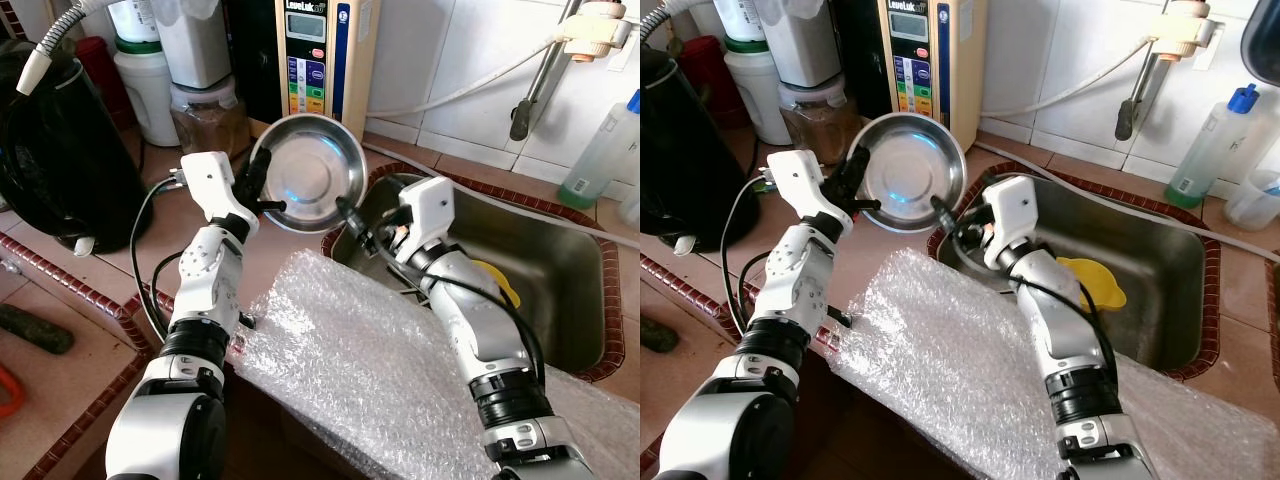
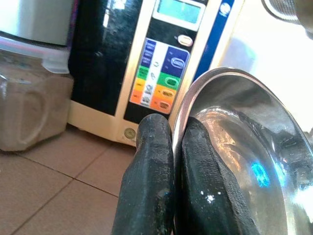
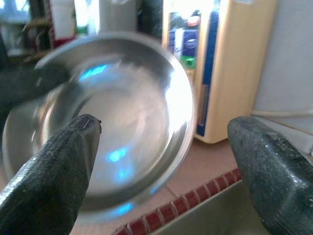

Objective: Kitchen organization

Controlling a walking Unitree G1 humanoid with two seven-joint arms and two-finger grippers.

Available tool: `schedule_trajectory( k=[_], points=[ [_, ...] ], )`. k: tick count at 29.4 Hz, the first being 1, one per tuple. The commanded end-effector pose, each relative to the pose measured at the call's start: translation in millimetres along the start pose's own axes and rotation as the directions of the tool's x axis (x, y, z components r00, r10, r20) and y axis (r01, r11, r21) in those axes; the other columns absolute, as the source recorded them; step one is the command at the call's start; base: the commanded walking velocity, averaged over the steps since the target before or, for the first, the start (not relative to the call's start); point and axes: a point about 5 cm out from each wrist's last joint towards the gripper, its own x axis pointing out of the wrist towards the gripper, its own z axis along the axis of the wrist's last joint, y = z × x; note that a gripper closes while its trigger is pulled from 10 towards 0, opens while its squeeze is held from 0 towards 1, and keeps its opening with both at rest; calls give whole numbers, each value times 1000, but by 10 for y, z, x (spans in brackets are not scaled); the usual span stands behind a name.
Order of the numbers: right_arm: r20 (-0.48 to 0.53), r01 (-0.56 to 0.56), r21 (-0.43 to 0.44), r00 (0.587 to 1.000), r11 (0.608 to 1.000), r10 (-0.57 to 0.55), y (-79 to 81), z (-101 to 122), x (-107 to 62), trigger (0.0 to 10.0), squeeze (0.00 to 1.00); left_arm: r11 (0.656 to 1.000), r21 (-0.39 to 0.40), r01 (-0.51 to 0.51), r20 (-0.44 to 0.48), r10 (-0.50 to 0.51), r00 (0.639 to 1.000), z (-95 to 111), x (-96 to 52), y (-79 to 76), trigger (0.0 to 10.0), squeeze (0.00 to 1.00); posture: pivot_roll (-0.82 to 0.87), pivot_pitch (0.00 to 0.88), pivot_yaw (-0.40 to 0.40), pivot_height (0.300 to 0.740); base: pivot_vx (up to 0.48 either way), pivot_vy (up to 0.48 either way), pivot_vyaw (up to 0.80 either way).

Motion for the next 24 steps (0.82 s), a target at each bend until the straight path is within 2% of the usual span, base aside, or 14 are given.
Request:
schedule_trajectory(
  k=[1, 4, 9, 10, 11, 12, 13, 14, 24],
  points=[
    [-2, 5, 0, 1000, 1000, -5, -28, 26, 28, 10000, 0, 999, 16, 40, 34, -40, 999, 68, 24, -72, 0, 0, 33, 0, 16, 740, 0, 0, 0],
    [-20, 8, -17, 1000, 1000, -9, -33, -8, 41, 10000, 0, 998, 5, 63, 49, -63, 997, 83, 34, -136, 0, 0, 35, 0, 15, 740, 0, 0, 0],
    [-48, 16, 17, 999, 1000, -15, -2, -81, 92, 10000, 0, 991, -8, 130, 78, -129, 989, 105, 25, -240, 0, 0, 39, 0, 16, 740, 0, 0, 0],
    [-58, 25, 23, 998, 999, -23, 1, -101, 107, 9490, 0, 993, -15, 121, 81, -120, 990, 107, 22, -240, 0, 0, 40, 0, 15, 740, 0, 0, 0],
    [-63, 29, 21, 998, 999, -28, -1, -108, 112, 9490, 0, 993, -18, 120, 81, -118, 990, 108, 20, -240, 0, 0, 40, 0, 15, 740, 0, 0, 0],
    [-70, 48, 13, 996, 999, -47, -18, -120, 118, 2118, 0, 993, -18, 118, 85, -116, 990, 115, 19, -239, 0, 0, 40, 0, 15, 740, 0, 0, 0],
    [-77, 69, 4, 995, 998, -68, -38, -131, 123, 2118, 0, 993, -17, 117, 90, -115, 989, 124, 16, -237, 0, 0, 40, 0, 15, 740, 0, 0, 0],
    [-78, 85, 13, 993, 996, -84, -60, -132, 127, 0, 0, 993, -18, 119, 91, -117, 989, 129, 15, -237, 0, 0, 42, 0, 12, 740, 0, 0, 0],
    [-67, 184, 151, 982, 971, -176, -190, -129, 152, 0, 0, 993, -22, 120, 87, -117, 989, 124, -15, -221, 0, 0, 43, 0, 10, 740, 0, 0, 0]
  ],
)
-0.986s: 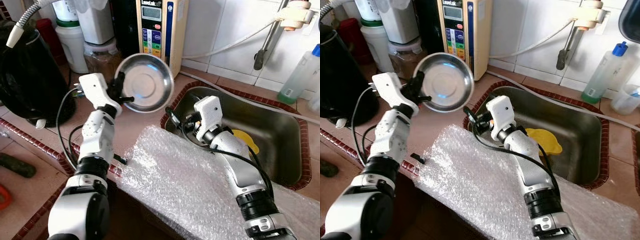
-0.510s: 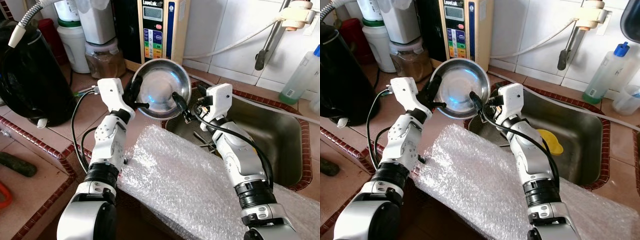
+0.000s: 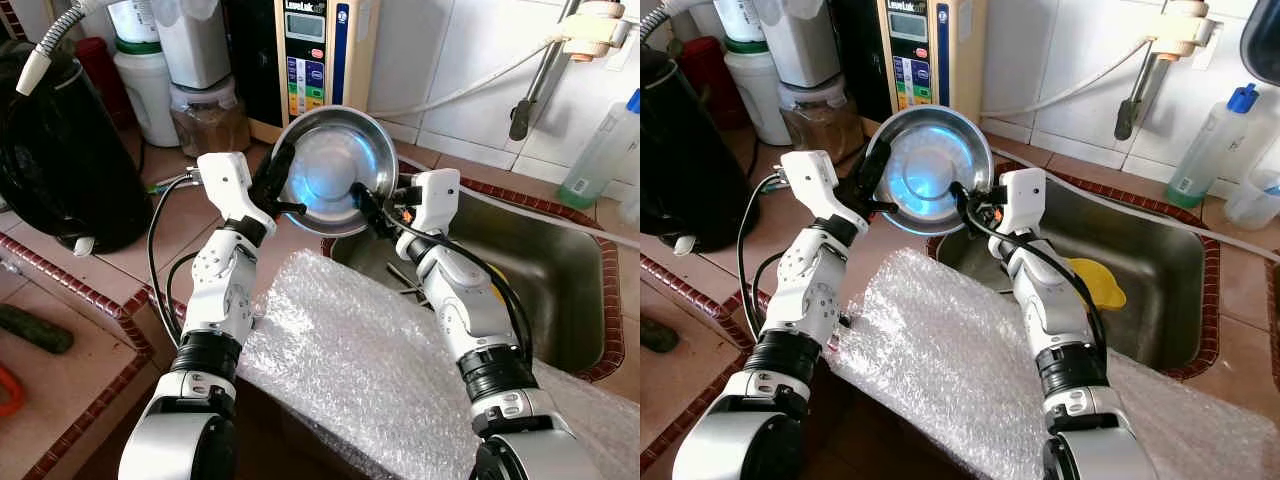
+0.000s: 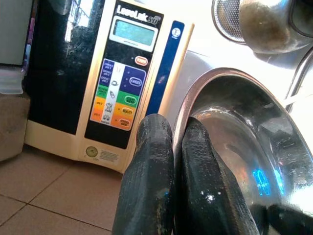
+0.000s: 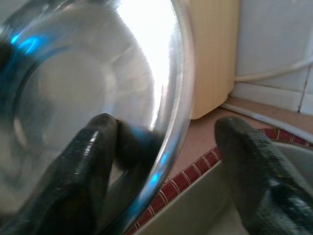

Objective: Kitchen organization

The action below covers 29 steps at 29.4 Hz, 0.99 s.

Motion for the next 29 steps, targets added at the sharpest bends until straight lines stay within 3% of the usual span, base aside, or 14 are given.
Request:
schedule_trajectory(
  k=[1, 16, 29],
  points=[
    [17, 36, 26, 999, 999, -37, -68, 59, 18, 0, 0, 1000, 7, 7, 16, -7, 1000, 49, -1, 4, 0, 0, 43, 0, 10, 740, 0, 0, 0],
    [-14, 75, 37, 997, 996, -75, -109, 0, 35, 0, 0, 1000, 29, -3, 2, 3, 1000, 57, -12, 62, 0, 0, 49, 0, 11, 740, 0, 0, 0],
    [-50, 97, 66, 994, 993, -94, -161, -66, 32, 0, 0, 999, 44, 1, -10, -1, 1000, 38, 8, 25, 0, 0, 50, 0, 7, 740, 0, 0, 0]
  ],
)
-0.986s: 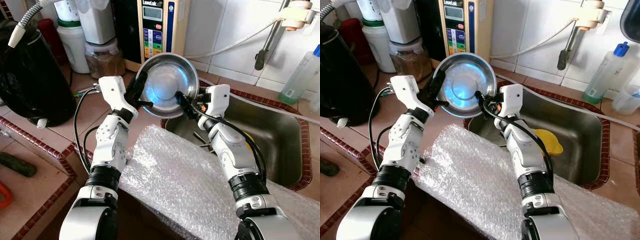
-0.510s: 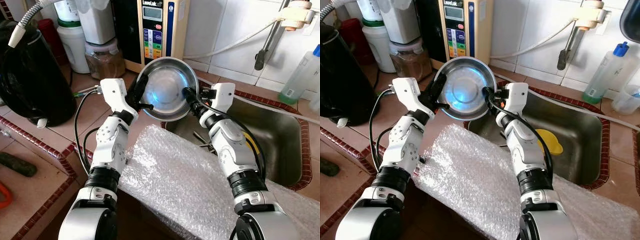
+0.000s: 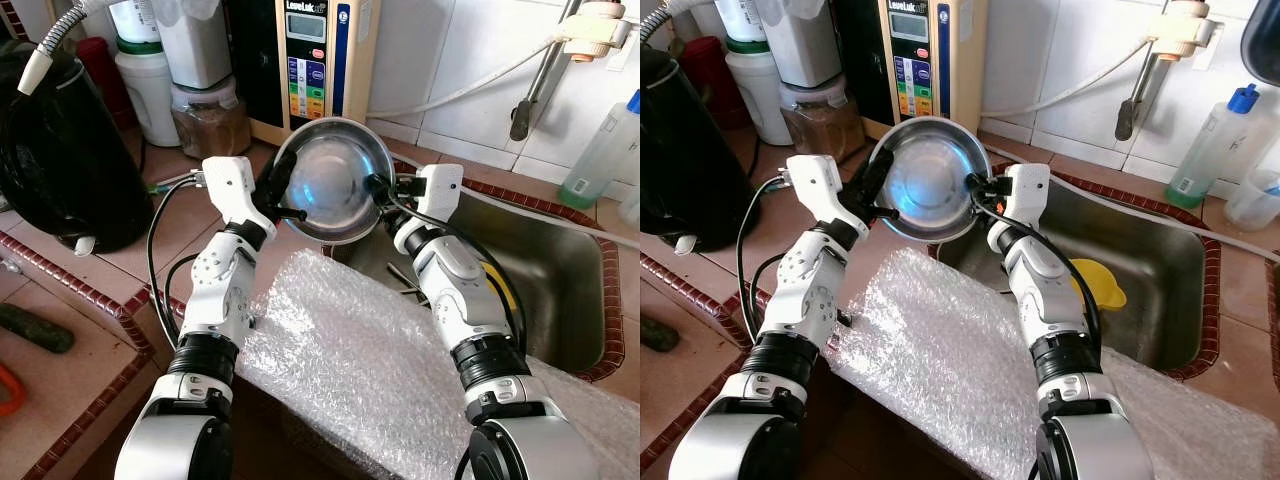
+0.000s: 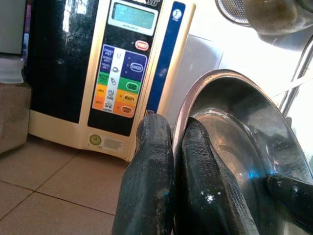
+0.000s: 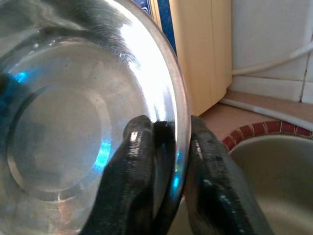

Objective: Kitchen organization

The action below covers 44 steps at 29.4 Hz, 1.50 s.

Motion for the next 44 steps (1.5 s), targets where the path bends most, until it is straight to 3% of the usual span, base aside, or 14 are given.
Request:
schedule_trajectory(
  k=[1, 5, 6, 7, 20, 26, 27, 32, 38, 43, 44],
  points=[
    [-36, 76, 17, 997, 997, -75, -153, -52, -38, 0, 0, 1000, 20, 8, 33, -9, 999, 91, 33, 6, 0, 0, 50, 0, 6, 740, 0, 0, 0],
    [-48, 80, 21, 996, 997, -79, -144, -78, -34, 0, 0, 999, 26, 18, 15, -19, 1000, 84, 44, 0, 0, 0, 53, 0, 4, 740, 0, 0, 0],
    [-49, 79, 21, 996, 997, -78, -139, -82, -32, 0, 0, 999, 23, 26, 12, -26, 1000, 82, 47, -5, 8196, 0, 54, 0, 4, 740, 0, 0, 0],
    [-51, 78, 22, 996, 997, -77, -132, -91, -32, 0, 0, 999, 30, 17, 5, -18, 1000, 77, 47, 5, 10000, 1000, 56, 0, 5, 740, 0, 0, 0],
    [-66, 97, 14, 993, 995, -96, -130, -165, -48, 0, 0, 997, 60, -46, -27, 48, 998, 8, 3, 59, 10000, 1000, 69, 0, -4, 740, 0, 0, 0],
    [-37, 183, -49, 982, 982, -185, -218, -133, -51, 0, 0, 997, 74, -18, -89, 25, 996, -35, -21, 71, 10000, 1000, 77, 0, -2, 740, 0, 0, 0],
    [-10, 244, -70, 969, 967, -246, -305, -93, -69, 0, 0, 998, 70, 2, -106, 6, 994, -67, -45, 58, 10000, 1000, 80, 0, -2, 740, 0, 0, 0],
    [15, 319, -63, 948, 946, -318, -450, -40, -105, 0, 0, 997, 64, 42, -133, -34, 991, -117, -103, 19, 10000, 1000, 82, 0, 2, 740, 0, 0, 0],
    [38, 438, -114, 899, 892, -436, -678, -14, -204, 0, 0, 986, 68, 151, -203, -134, 970, -228, -199, -99, 10000, 1000, 84, 0, 1, 740, 0, 0, 0],
    [16, 528, -237, 842, 816, -540, -855, -59, -309, 0, 0, 972, 41, 232, -234, -217, 948, -273, -251, -195, 10000, 1000, 83, 0, 1, 740, 0, 0, 0],
    [11, 542, -297, 825, 786, -565, -898, -76, -339, 0, 0, 969, 35, 244, -244, -229, 942, -290, -264, -207, 10000, 1000, 82, 0, 2, 740, 0, 0, 0]
  ],
)
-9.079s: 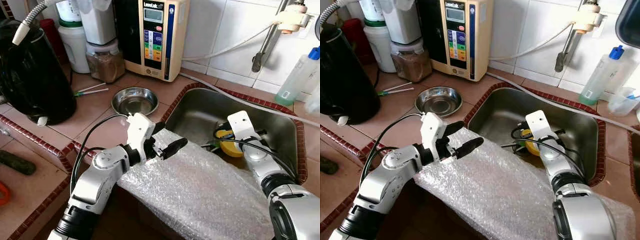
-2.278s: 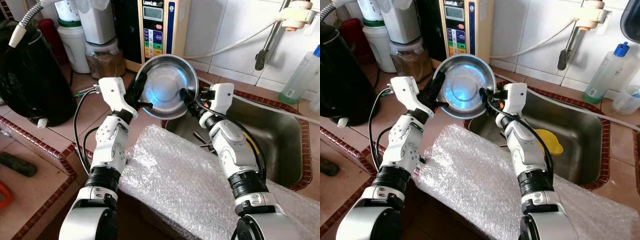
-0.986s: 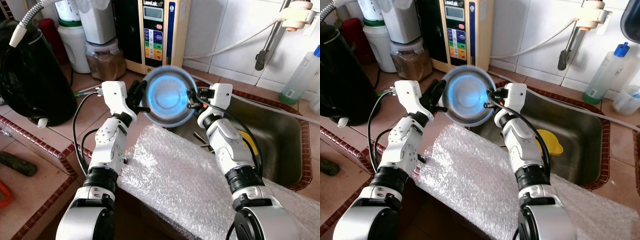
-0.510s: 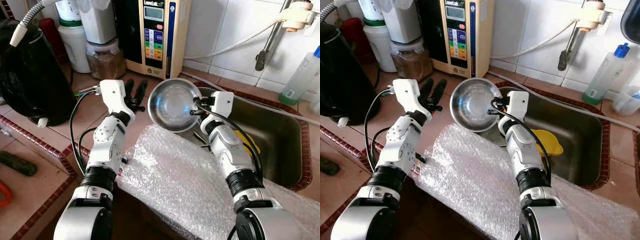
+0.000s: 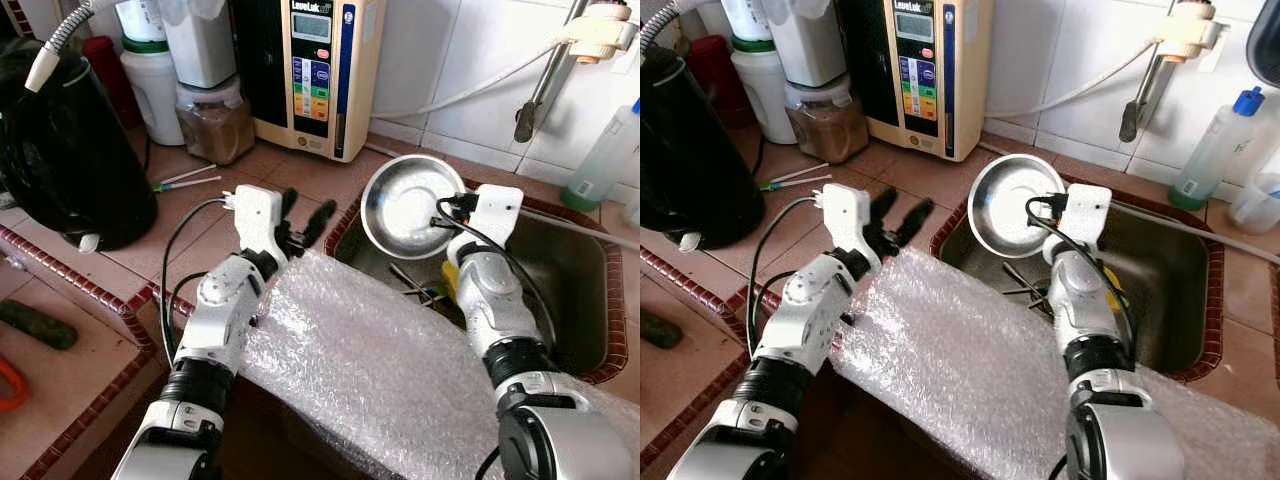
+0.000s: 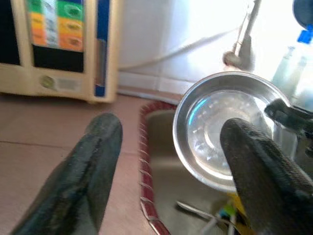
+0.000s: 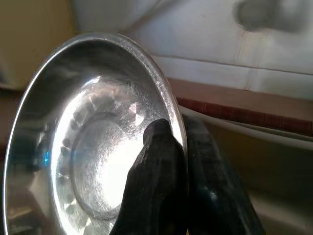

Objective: Kitchen organization

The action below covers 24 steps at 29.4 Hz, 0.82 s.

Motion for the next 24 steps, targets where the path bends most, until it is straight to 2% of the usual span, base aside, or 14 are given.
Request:
schedule_trajectory(
  k=[1, 2, 6, 8, 16, 21, 22, 23, 24],
  points=[
    [-1, 39, -84, 999, 996, -39, -42, 19, 23, 0, 0, 999, 6, 37, -12, -37, 999, 4, -8, -36, 10000, 1000, 82, 0, 2, 740, 0, 0, 0],
    [-2, 48, -111, 999, 993, -48, -58, 9, 22, 0, 0, 999, 6, 41, -17, -41, 999, -3, -13, -40, 10000, 1000, 82, 0, 2, 740, 0, 0, 0],
    [-77, 108, -110, 990, 988, -117, -175, -133, -2, 0, 0, 999, 1, 46, -56, -46, 997, -57, -20, -34, 10000, 1000, 82, 0, 2, 740, 0, 0, 0],
    [-125, 119, -108, 983, 987, -132, -210, -250, -43, 0, 0, 996, 0, 87, -115, -86, 990, -125, -39, -54, 10000, 1000, 75, 0, 8, 740, 0, 0, 0],
    [-192, 159, -111, 965, 981, -178, -256, -411, -108, 0, 0, 997, 6, 82, -163, -80, 983, -197, -72, -44, 10000, 1000, 70, 0, 13, 740, 0, 0, 0],
    [-271, 196, -95, 938, 976, -215, -347, -585, -191, 0, 0, 991, 6, 135, -249, -129, 960, -311, -131, -87, 10000, 1000, 74, 0, 16, 740, 0, 0, 0],
    [-279, 199, -101, 935, 975, -220, -355, -603, -200, 2431, 0, 990, 15, 142, -262, -133, 956, -331, -142, -92, 10000, 1000, 74, 0, 17, 740, 0, 0, 0],
    [-284, 200, -106, 933, 974, -223, -360, -614, -206, 2431, 0, 989, 22, 146, -270, -135, 953, -343, -150, -94, 10000, 1000, 74, 0, 17, 740, 0, 0, 0],
    [-292, 201, -108, 930, 974, -224, -362, -634, -217, 8157, 690, 988, 23, 153, -284, -140, 949, -363, -160, -97, 10000, 1000, 74, 0, 17, 740, 0, 0, 0]
  ],
)
